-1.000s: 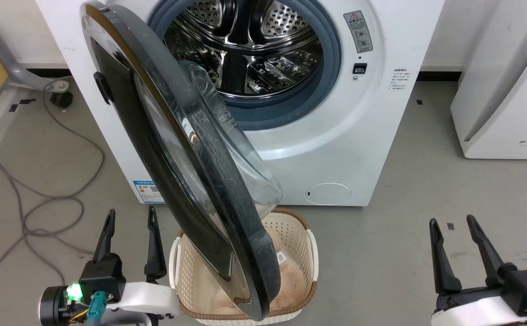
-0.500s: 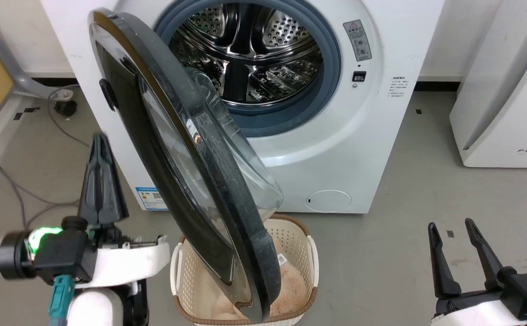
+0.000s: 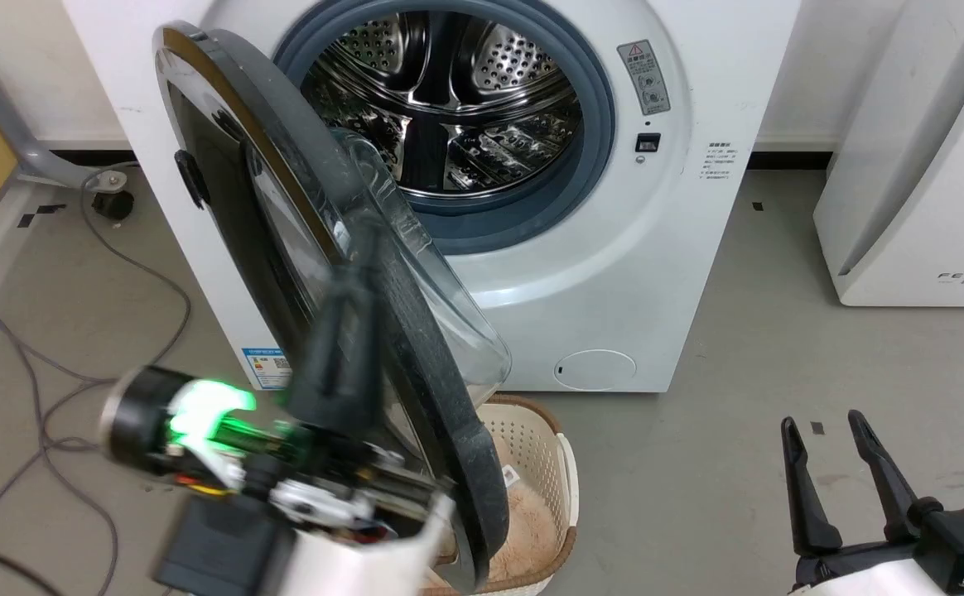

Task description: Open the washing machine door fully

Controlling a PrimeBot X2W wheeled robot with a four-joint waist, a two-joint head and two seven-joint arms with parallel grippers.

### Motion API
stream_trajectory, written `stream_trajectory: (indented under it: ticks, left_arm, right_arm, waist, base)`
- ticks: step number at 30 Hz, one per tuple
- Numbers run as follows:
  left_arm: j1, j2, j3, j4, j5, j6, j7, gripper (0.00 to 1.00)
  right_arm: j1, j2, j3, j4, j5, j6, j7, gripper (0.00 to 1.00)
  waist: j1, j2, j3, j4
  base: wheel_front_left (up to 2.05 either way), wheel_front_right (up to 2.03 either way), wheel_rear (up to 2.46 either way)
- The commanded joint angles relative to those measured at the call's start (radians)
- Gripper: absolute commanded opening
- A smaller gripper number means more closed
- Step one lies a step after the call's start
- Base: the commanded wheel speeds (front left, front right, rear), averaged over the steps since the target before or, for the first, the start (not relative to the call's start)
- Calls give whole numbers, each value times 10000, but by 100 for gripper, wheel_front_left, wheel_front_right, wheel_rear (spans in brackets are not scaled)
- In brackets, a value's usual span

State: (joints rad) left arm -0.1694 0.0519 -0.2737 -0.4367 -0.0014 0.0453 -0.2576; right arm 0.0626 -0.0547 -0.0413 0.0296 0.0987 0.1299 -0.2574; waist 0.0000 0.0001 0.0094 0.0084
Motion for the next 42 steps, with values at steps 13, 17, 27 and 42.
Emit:
stream_trajectory:
  ticks: [13,17,27,42]
  left_arm:
    - [509,8,-2901,262,65,-957,-42,0]
    - [806,5,-3742,662,27,-1140,-42,0]
    - [1341,134,-4341,1996,-23,-1112,-42,0]
    - [1118,157,-3034,4334,-350,-311,-42,0]
  right_arm:
    - [191,45,-5,15,77,8,-43,100]
    - [195,45,-12,-10,71,8,-43,100]
    - [150,45,-31,-2,75,8,-43,100]
    - [-110,45,-25,40,62,8,-43,100]
  waist:
    - [0,-1,-78,67]
    - [0,-1,-74,98]
    - [0,-1,67,164]
    - [0,-1,461,175]
  base:
    - [0,0,0]
    - [0,0,0]
    - [0,0,0]
    - [0,0,0]
